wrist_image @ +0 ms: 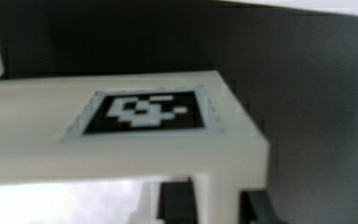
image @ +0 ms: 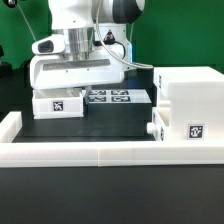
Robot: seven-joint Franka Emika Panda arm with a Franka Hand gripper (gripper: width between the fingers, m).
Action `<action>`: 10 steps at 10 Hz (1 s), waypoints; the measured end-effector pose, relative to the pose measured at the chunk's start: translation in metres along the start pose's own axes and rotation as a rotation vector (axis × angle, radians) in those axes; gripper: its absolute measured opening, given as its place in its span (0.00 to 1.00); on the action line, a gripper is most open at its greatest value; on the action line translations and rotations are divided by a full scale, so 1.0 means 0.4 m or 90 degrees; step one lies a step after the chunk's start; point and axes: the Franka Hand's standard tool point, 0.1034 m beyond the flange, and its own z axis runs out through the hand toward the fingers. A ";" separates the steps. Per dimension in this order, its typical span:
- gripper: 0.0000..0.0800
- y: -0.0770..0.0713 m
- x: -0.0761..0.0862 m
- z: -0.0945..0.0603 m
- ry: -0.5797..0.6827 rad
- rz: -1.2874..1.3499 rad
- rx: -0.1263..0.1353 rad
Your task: Assemble drawer
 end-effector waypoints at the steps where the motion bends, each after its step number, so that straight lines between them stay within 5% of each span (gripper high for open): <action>1: 0.05 0.000 0.000 0.000 0.000 0.000 0.000; 4: 0.05 -0.016 0.021 -0.017 0.001 -0.024 0.001; 8: 0.05 -0.067 0.115 -0.133 -0.025 -0.127 0.028; 10: 0.05 -0.064 0.104 -0.114 -0.017 -0.140 0.024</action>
Offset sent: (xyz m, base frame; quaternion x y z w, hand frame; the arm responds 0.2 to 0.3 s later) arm 0.0150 0.0021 0.0185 -0.0317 -0.0059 -0.1115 0.9932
